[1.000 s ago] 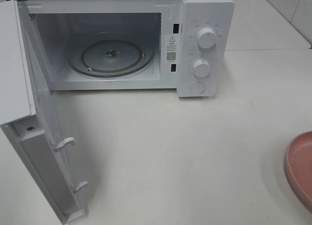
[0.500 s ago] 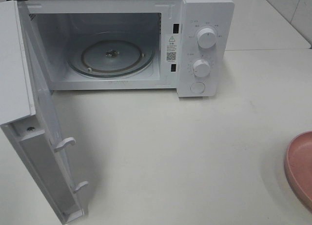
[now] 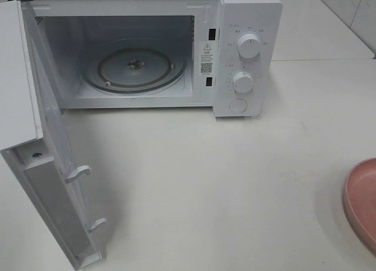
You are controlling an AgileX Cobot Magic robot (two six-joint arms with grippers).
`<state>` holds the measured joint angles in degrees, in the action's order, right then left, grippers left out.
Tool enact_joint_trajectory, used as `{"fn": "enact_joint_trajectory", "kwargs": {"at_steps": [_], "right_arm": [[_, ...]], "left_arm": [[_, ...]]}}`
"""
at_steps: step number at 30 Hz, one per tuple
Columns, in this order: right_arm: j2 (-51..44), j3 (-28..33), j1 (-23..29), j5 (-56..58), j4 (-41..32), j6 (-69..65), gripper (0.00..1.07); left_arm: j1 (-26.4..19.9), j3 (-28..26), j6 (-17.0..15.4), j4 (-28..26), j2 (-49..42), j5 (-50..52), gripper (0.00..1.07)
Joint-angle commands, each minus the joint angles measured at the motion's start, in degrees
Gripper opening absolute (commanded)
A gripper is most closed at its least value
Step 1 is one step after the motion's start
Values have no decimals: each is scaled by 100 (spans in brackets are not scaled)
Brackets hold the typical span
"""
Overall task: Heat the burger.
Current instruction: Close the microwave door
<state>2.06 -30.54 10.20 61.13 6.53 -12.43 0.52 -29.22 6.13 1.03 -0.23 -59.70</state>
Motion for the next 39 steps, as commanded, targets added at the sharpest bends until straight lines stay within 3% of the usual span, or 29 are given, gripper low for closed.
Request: {"fn": "enact_joint_trajectory", "kwargs": {"at_steps": [1, 39], "right_arm": [[-384, 120, -435, -264, -166, 241, 76], [-378, 155, -498, -355, -229, 241, 76]], "left_arm": [[-29, 17, -6, -17, -103, 63, 100], [-29, 17, -6, -17, -57, 69, 100]]}}
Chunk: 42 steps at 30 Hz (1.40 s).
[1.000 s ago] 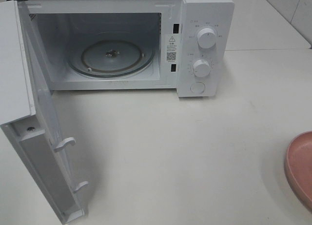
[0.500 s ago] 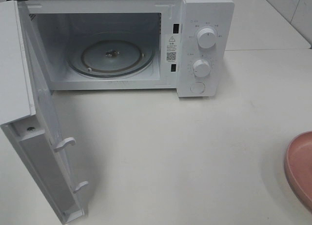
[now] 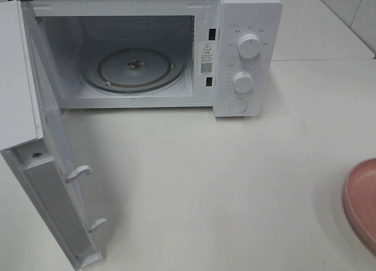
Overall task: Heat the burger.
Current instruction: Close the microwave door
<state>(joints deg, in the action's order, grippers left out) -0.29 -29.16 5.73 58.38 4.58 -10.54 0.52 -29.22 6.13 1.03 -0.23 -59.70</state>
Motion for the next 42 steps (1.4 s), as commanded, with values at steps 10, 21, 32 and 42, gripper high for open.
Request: {"fn": "enact_joint_trajectory", "kwargs": {"at_steps": [10, 21, 32, 42], "right_arm": [[-143, 17, -52, -80, -34, 52, 76], [-143, 17, -52, -80, -34, 52, 76], [-143, 17, -52, -80, -34, 46, 76], [-143, 17, -52, -80, -34, 46, 76]], "left_arm": [[-29, 17, -6, -23, -57, 69, 100], [-29, 17, -11, -212, -57, 40, 100], [-29, -120, -355, -183, 149, 338, 73], [-29, 74, -355, -252, 1066, 1753, 0]]}}
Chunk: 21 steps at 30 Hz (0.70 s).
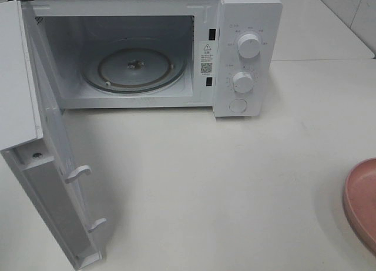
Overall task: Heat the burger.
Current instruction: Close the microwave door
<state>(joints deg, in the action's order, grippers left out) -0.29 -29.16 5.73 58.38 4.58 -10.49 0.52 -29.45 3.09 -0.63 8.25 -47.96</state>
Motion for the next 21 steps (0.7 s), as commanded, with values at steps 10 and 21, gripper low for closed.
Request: {"fn": "enact_joint_trajectory", "kwargs": {"at_steps": [10, 21], "right_arm": [[-143, 17, -52, -80, -34, 40, 76], [-143, 17, -52, -80, -34, 17, 76]], "left_arm": [[-29, 705, -46, -172, 1249, 2177, 0], [-29, 1576, -46, -298, 2452, 5008, 0]]}}
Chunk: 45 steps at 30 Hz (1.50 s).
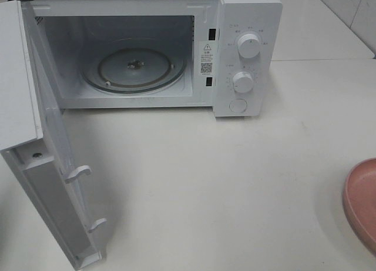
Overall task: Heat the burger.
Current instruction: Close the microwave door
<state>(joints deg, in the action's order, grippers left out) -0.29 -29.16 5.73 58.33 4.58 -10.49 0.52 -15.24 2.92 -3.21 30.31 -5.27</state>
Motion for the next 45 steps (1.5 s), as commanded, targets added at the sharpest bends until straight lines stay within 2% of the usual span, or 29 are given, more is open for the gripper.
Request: {"fn": "enact_joint_trajectory", "kwargs": {"at_steps": [1, 16, 17, 18, 19, 20, 21, 22, 24, 25, 28, 34, 36, 39, 45], "right_arm": [[-143, 17, -52, -74, -34, 17, 76], [-143, 17, -52, -74, -34, 17, 76], [-143, 17, -52, -74, -34, 17, 76], [-143, 17, -52, -74, -34, 17, 76], [-143, 17, -52, -74, -34, 17, 76], [-143, 17, -52, -74, -34, 17, 76], [-143, 17, -52, -74, -34, 17, 76], [-143, 17, -52, -74, -34, 17, 76], [-143, 17, -52, -74, -34, 17, 76], [-143, 17, -52, -74, -34, 17, 76], [-143, 17, -52, -74, -34, 17, 76], [-143, 17, -52, -74, -34, -11, 76], [-143, 17, -52, -74, -34, -11, 76], [-143, 17, -52, -74, -34, -11, 76], [-143, 17, -52, -74, -34, -11, 76]], "left_arm": [[-29, 252, -29, -40, 487, 1112, 0], [-6, 315, -126, 80, 2630, 3312, 0], [-6, 315, -372, 264, 2916, 3621, 0], [-6, 315, -372, 264, 2916, 3621, 0], [-6, 315, -699, 602, 3203, 3936, 0], [-6, 315, -888, 859, 3363, 4085, 0], [-6, 315, -888, 859, 3363, 4085, 0], [-6, 315, -1220, 1375, 3678, 4354, 0], [-6, 315, -1306, 1530, 3799, 4481, 0], [-6, 315, -1501, 1805, 4079, 4796, 0], [-6, 315, -1662, 1977, 4343, 5265, 0], [17, 304, -1702, 2023, 4515, 5667, 0], [264, 304, -1696, 1994, 4612, 5684, 0], [327, 304, -1679, 1971, 4647, 5684, 0], [773, 304, -1461, 1358, 4819, 5907, 0]]}}
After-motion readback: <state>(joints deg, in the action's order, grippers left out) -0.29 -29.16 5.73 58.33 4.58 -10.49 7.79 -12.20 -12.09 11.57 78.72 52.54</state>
